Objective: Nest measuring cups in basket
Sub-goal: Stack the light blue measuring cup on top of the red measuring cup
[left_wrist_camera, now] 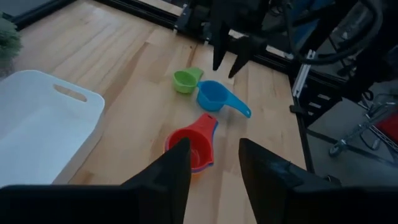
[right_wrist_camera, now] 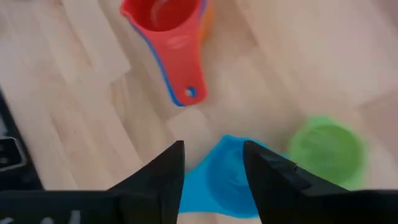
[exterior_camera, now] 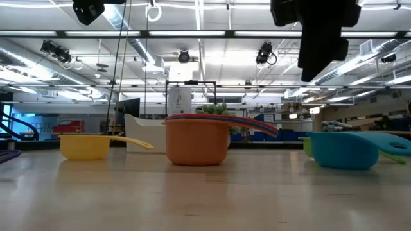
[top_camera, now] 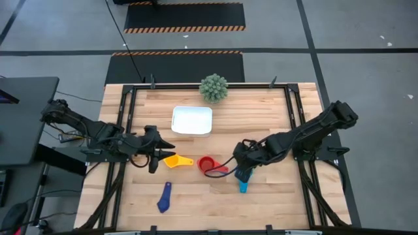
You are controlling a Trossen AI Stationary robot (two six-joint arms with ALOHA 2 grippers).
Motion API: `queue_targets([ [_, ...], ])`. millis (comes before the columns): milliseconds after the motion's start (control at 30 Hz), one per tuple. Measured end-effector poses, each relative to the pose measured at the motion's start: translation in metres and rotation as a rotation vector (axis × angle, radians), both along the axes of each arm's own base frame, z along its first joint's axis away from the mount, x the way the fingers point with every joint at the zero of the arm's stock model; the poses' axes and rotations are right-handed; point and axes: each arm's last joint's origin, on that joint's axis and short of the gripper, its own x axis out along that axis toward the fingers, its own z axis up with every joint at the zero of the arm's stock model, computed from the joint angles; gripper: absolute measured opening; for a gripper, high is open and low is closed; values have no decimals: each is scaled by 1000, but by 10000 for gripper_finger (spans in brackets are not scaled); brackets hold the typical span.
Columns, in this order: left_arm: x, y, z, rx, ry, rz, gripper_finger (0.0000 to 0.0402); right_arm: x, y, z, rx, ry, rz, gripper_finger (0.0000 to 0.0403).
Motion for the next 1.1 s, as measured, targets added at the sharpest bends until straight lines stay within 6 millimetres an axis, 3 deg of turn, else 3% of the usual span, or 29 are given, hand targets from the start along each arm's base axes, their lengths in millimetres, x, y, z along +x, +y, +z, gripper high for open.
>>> queue_targets([
  [167,-3,0,-6,-35,75,-36,142,7,4,-8,65,4,-45,181],
  [433,-6,0,-11,-46,142,-43,142,-2,6,-9,68,63,-153,193],
  [667,-6,0,-14,-35,167,-42,141,-11,13,-25,87,103,-201,197],
  [1000,8,-7,-28,-15,241,-55,141,-12,14,-49,100,82,-254,195],
  [1100,11,-10,-32,-21,264,-64,141,-4,17,-52,91,77,-244,195],
])
